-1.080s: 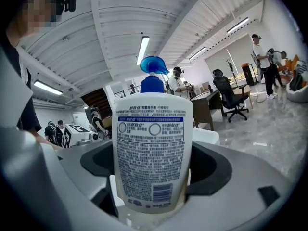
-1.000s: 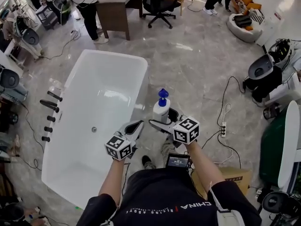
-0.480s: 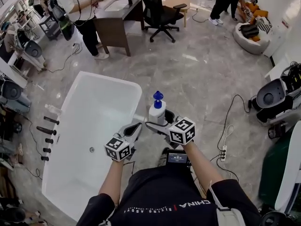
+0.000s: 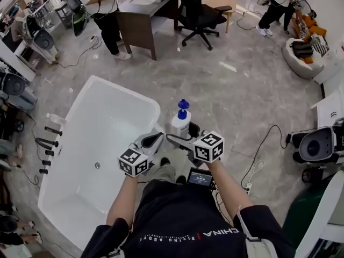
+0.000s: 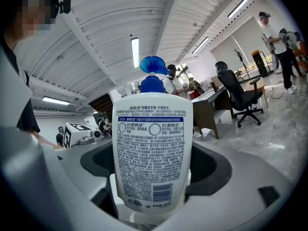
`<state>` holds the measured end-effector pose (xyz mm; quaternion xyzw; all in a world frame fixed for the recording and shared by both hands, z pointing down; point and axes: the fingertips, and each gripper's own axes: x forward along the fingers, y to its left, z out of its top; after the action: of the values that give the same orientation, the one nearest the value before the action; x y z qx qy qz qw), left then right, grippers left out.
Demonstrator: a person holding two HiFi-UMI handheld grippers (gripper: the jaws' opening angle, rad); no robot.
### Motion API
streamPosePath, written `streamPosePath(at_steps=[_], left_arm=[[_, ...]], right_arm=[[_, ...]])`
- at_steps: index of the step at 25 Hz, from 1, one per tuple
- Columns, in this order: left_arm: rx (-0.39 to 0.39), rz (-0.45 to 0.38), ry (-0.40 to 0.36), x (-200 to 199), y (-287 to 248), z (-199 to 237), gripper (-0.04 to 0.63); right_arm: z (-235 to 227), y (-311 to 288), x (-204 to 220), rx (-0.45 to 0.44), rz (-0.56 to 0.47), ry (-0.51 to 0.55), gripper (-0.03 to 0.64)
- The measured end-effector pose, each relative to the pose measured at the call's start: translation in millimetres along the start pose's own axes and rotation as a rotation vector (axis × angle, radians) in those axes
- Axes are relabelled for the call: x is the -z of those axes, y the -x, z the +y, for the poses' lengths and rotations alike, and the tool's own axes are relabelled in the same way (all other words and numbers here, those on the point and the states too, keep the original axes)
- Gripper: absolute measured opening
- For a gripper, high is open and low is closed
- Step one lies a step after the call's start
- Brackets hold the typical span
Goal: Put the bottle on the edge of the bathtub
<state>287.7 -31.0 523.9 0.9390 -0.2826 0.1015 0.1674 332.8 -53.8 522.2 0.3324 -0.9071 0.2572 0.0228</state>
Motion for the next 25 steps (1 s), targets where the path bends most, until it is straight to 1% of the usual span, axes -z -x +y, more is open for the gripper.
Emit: streamPosePath(at_steps=[3, 6, 9, 15, 19, 25], left_arm=[[-0.025, -0.025, 0.015, -11.4, -26.8, 30.9, 0.009], [-0.049, -0.058, 0.046, -26.5, -59.4, 73.0, 0.009], [-0.082, -0.109, 0.053, -50.8, -93.7, 124.7, 0.009], [-0.189, -0.173, 0.08, -101.1, -142.7, 234.4, 0.009], [-0.246, -0.181, 0.079, -126.6, -157.2, 294.0, 0.009], [-0.364, -0.193, 0.123, -138.7, -153.9, 352.4, 0.009]], right_arm=[[-30.2, -22.5, -14.0, -0.028, 0.019, 0.002, 0.448], [-67.3, -52.0, -35.1, -0.055, 0.043, 0.01, 0.448], [-106.9, -89.4, -66.9, -0.095, 0.073, 0.036, 0.448], [-173.2, -172.8, -129.2, -0.204, 0.169, 0.109, 0.448], [-199.5, -230.9, -165.2, -0.262, 0.188, 0.13, 0.448], [-214.4, -300.9, -184.1, -0.381, 0.251, 0.14, 0.448]])
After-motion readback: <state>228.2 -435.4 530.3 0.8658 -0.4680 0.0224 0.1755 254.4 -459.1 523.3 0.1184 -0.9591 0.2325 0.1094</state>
